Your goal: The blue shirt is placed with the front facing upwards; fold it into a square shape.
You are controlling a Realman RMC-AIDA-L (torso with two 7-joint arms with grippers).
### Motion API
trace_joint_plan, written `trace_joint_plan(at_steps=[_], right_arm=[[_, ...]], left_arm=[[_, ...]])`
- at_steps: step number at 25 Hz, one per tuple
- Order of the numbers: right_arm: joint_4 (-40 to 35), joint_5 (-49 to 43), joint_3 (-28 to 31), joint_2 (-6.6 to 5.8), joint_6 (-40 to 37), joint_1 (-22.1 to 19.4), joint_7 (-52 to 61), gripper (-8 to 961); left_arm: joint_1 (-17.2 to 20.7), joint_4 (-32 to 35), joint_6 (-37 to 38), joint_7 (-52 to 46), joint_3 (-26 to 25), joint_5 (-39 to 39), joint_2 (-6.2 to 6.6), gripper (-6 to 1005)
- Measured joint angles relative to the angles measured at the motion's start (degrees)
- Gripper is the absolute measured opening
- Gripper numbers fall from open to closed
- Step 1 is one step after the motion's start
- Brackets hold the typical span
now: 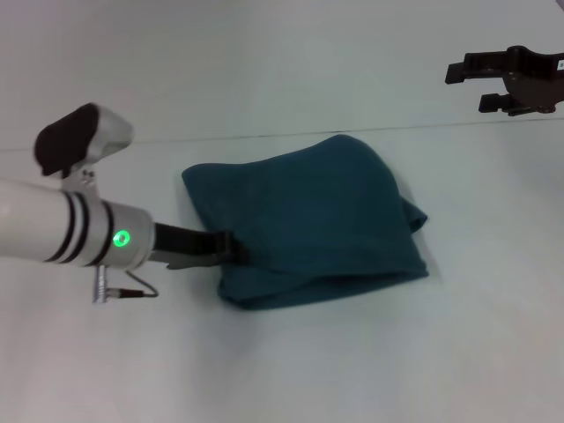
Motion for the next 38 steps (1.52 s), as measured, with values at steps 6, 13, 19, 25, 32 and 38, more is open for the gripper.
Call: trace_joint_plan(at_steps=[6, 13, 19, 25, 32, 38], right_arm=[[0.3, -0.05, 0.0, 0.03, 0.17, 0.04, -0.02, 915], [0.67, -0.09, 0.0, 0.15, 0.35, 0.31, -0.16, 914], [0.69, -0.09, 0.0, 0.17, 0.55, 0.11, -0.17, 914], [0.82, -0.09, -0.01, 0.18, 0.71, 0.09, -0.18, 914], [0.84, -0.09, -0.01, 0.14, 0.7, 0.03, -0.18, 915], [0.84, -0.09, -0.01, 0.11, 0.68, 0.0, -0.18, 915]], left_arm=[[4.66, 2.32, 2.98, 0.11, -2.87, 0.54, 1.12, 137], [8.44, 3.97, 6.33, 0.79, -7.07, 1.7, 2.75, 136], [11.11, 7.73, 10.38, 2.02, -12.53, 3.48, 2.75, 135], [10.44, 7.7, 14.11, 4.14, -14.09, 4.46, 3.15, 134], [11.22, 11.81, 16.34, 4.08, -15.39, 7.47, 3.11, 221], [13.34, 16.48, 22.21, 3.86, -23.61, 2.73, 2.71, 486]])
